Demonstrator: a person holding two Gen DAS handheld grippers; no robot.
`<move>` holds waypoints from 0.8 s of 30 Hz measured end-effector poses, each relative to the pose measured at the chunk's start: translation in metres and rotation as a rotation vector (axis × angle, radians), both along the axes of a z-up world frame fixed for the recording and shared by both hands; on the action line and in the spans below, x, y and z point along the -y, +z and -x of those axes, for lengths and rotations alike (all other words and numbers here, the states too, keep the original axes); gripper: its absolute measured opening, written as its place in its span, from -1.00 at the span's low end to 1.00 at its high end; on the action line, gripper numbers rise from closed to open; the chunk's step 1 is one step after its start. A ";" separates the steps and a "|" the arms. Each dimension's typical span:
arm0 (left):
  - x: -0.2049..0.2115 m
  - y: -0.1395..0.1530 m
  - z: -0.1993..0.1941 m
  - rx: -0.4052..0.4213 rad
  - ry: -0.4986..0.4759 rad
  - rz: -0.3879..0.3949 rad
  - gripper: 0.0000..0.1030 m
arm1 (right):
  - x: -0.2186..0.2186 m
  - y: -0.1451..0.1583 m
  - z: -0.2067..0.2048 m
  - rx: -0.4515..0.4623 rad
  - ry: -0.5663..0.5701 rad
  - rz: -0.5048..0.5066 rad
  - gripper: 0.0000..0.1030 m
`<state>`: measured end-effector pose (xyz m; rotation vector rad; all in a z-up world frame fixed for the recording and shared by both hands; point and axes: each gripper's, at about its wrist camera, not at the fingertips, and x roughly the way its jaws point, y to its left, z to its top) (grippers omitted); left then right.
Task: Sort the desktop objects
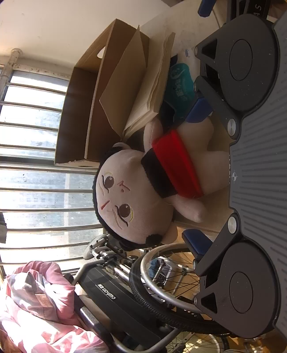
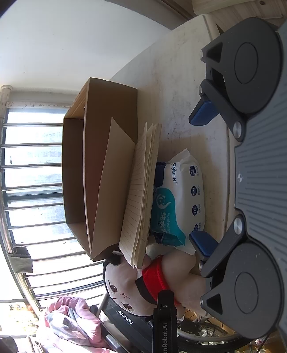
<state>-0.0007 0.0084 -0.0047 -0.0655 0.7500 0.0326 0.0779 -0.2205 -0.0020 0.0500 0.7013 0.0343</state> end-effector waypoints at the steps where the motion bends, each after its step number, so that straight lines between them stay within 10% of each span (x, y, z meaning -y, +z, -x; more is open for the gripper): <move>1: 0.002 0.000 -0.001 -0.002 0.006 -0.001 1.00 | 0.000 0.000 0.000 -0.001 0.000 0.001 1.00; 24: 0.001 -0.001 -0.003 -0.022 0.020 -0.007 1.00 | -0.001 0.001 -0.001 0.001 0.004 0.000 1.00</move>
